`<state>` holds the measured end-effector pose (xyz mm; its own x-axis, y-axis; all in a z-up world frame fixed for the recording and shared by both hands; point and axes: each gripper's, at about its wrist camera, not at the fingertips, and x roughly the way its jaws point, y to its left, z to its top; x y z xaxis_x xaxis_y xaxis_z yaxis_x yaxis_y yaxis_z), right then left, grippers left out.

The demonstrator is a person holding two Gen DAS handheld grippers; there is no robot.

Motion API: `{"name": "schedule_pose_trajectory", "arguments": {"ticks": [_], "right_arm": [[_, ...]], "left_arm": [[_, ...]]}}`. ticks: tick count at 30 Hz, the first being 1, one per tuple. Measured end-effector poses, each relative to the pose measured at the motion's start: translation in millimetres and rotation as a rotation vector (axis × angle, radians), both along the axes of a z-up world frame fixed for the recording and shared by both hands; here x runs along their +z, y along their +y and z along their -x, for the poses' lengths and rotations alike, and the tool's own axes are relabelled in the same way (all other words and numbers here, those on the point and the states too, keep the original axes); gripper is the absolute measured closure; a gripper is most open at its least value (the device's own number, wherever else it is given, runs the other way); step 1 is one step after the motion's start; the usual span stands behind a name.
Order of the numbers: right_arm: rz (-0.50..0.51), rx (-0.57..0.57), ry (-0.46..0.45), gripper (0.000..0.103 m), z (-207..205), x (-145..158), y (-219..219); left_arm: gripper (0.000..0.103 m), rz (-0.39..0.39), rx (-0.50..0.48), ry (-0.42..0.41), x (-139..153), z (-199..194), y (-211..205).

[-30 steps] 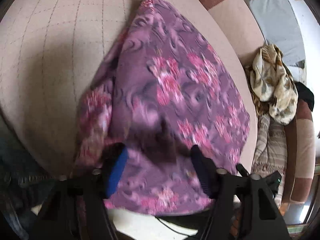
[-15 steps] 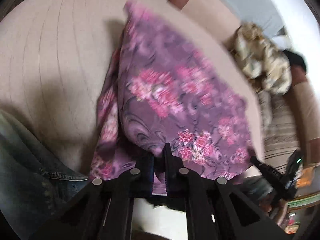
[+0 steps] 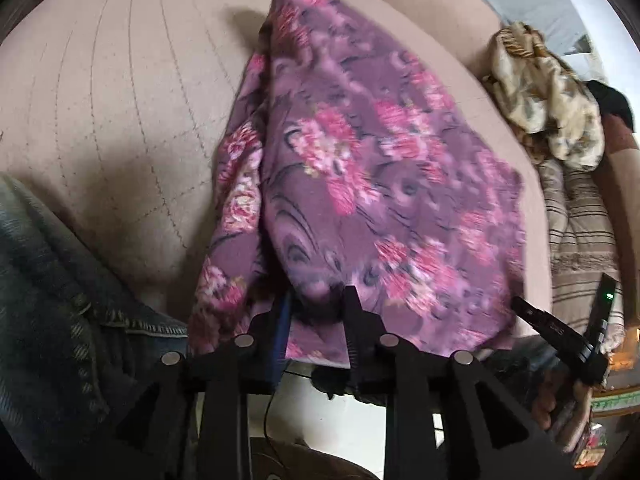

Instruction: Fold small clothes

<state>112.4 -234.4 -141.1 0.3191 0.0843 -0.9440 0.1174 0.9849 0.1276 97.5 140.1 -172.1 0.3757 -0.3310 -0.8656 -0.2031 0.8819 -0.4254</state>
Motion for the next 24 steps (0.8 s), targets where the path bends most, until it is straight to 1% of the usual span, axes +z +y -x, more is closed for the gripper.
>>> {"name": "schedule_pose_trajectory", "arguments": {"ticks": [1, 2, 3, 4, 5, 6, 7, 8, 9, 10, 11, 12, 13, 14, 15, 16, 18, 20, 21, 22, 23, 24], "right_arm": [[-0.025, -0.007, -0.014, 0.079, 3, 5, -2], [-0.065, -0.023, -0.041, 0.073, 5, 12, -7], [-0.098, -0.038, -0.068, 0.058, 7, 20, -13], [-0.139, -0.054, -0.105, 0.041, 8, 30, -20], [-0.164, -0.066, -0.138, 0.034, 6, 42, -26], [-0.176, -0.065, -0.164, 0.029, 2, 54, -31], [-0.18, -0.053, -0.176, 0.029, -6, 63, -30], [-0.193, -0.036, -0.186, 0.029, -18, 72, -30], [-0.224, -0.027, -0.193, 0.029, -33, 79, -31], [-0.256, -0.018, -0.196, 0.029, -45, 84, -34], [-0.283, -0.002, -0.194, 0.029, -64, 87, -35], [-0.294, 0.01, -0.191, 0.029, -82, 87, -34], [-0.302, 0.013, -0.191, 0.029, -96, 86, -36], [-0.317, 0.018, -0.185, 0.028, -110, 82, -38], [-0.35, 0.032, -0.152, 0.029, -135, 71, -41], [-0.364, 0.019, -0.124, 0.028, -148, 63, -45], [-0.372, -0.006, -0.067, 0.028, -181, 38, -48], [-0.41, -0.01, -0.042, 0.032, -199, 16, -45], [-0.415, -0.02, -0.041, 0.039, -207, 3, -42], [-0.409, -0.028, -0.034, 0.047, -210, -7, -40], [-0.388, -0.031, -0.01, 0.052, -213, -18, -36], [-0.36, -0.033, 0.023, 0.061, -216, -25, -32]], "left_arm": [[0.074, 0.015, -0.003, -0.016, 5, 3, -2], [0.067, 0.024, 0.006, -0.046, 17, 9, 2], [0.062, 0.025, 0.015, -0.075, 26, 13, 7], [0.055, 0.021, 0.022, -0.1, 35, 14, 12], [0.049, 0.003, 0.033, -0.128, 48, 10, 18], [0.047, -0.009, 0.044, -0.141, 55, 3, 22], [0.044, -0.034, 0.06, -0.154, 64, -10, 28], [0.043, -0.057, 0.073, -0.158, 68, -23, 32], [0.043, -0.074, 0.086, -0.161, 71, -36, 36], [0.043, -0.084, 0.107, -0.163, 72, -58, 43], [0.043, -0.085, 0.118, -0.158, 71, -73, 47], [0.043, -0.072, 0.131, -0.148, 68, -92, 54], [0.043, -0.062, 0.146, -0.145, 66, -103, 59], [0.043, -0.065, 0.167, -0.134, 63, -123, 65], [0.043, -0.068, 0.167, -0.127, 61, -134, 65], [0.043, -0.055, 0.17, -0.117, 58, -152, 69], [0.043, 0.019, 0.179, -0.09, 47, -172, 76], [0.043, 0.071, 0.147, -0.077, 32, -188, 83], [0.043, 0.079, 0.151, -0.071, 22, -189, 86], [0.046, 0.1, 0.166, -0.047, 12, -189, 89], [0.056, 0.159, 0.191, -0.011, -2, -190, 93], [0.062, 0.196, 0.207, 0.003, -9, -190, 96]]}}
